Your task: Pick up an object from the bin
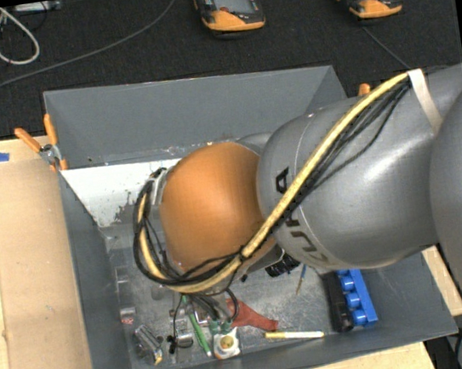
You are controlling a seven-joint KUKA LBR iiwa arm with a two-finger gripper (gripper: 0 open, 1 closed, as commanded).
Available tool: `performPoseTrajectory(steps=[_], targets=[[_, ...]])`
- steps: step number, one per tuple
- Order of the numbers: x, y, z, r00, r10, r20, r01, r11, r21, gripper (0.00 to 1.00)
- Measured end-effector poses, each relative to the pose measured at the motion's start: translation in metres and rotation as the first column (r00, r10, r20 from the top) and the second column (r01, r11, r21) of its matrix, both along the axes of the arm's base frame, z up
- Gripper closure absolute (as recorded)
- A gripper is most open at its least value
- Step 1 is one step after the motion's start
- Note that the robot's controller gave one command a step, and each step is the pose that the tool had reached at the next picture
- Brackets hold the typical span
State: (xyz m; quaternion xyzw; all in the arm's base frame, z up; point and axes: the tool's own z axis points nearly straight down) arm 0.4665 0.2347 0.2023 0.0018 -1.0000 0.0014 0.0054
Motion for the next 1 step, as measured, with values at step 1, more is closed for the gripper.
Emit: performPoseTrajectory(steps=[1], targets=[[0.0024,-0.0016,0.0038,1.0,-0.006,0.008,0.006,1.0,0.002,0.0]])
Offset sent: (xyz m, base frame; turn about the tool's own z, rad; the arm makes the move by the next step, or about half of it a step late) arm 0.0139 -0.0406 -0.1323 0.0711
